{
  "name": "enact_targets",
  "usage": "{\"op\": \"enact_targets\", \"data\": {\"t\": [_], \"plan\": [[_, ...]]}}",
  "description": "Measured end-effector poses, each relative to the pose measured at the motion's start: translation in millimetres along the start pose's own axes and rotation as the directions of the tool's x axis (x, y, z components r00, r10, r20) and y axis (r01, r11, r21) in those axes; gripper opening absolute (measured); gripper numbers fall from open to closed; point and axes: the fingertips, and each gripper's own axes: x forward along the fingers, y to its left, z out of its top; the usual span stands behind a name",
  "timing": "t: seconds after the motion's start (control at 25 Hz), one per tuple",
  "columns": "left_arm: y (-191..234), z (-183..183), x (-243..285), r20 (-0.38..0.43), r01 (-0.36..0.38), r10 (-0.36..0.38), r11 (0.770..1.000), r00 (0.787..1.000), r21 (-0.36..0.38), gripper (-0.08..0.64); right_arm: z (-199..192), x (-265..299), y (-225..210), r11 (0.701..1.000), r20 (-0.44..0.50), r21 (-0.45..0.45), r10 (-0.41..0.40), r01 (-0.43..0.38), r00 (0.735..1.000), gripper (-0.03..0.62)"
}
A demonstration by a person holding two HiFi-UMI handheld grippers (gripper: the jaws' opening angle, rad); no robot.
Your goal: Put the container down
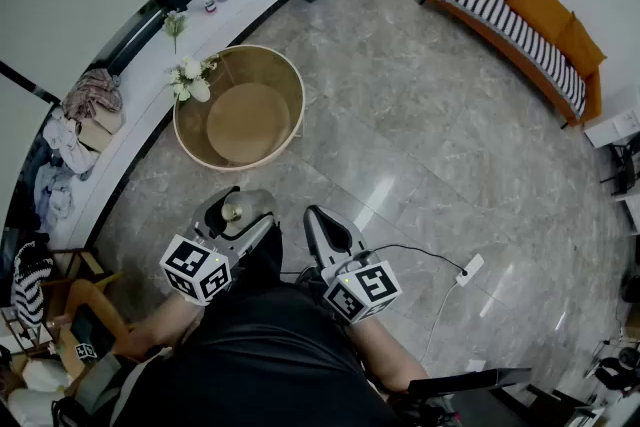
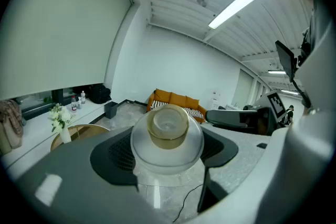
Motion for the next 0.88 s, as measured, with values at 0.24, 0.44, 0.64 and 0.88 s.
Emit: {"op": "enact_targets", "data": {"t": [0.24, 0.44, 0.64, 0.88], "plan": [[-49.9, -15.5, -46.2, -0.003, -0.002, 0.002, 1.0, 1.0, -0.021, 0.34, -13.4, -58.9, 20.3, 0.999, 0.006, 0.018, -0.05, 0.05, 0.999, 0.005], [-50.7, -31.8, -64.6, -0.047, -0.023, 0.026, 0.998, 0.999, 0.054, 0.339, -29.2, -65.4, 38.2, 0.997, -0.008, 0.015, -0.077, 0.078, 0.997, 0.005], [-44.1, -45.4, -75.9, -0.072, -0.037, 0.042, 0.996, 0.996, 0.082, 0.339, -38.0, -65.4, 45.9, 0.992, -0.007, 0.002, -0.124, 0.124, 0.992, 0.006], [-17.2, -49.1, -89.9, -0.071, -0.028, 0.032, 0.998, 0.997, 0.056, 0.339, -38.4, -45.8, 60.2, 0.984, 0.005, -0.047, -0.173, 0.173, 0.985, 0.006]]}}
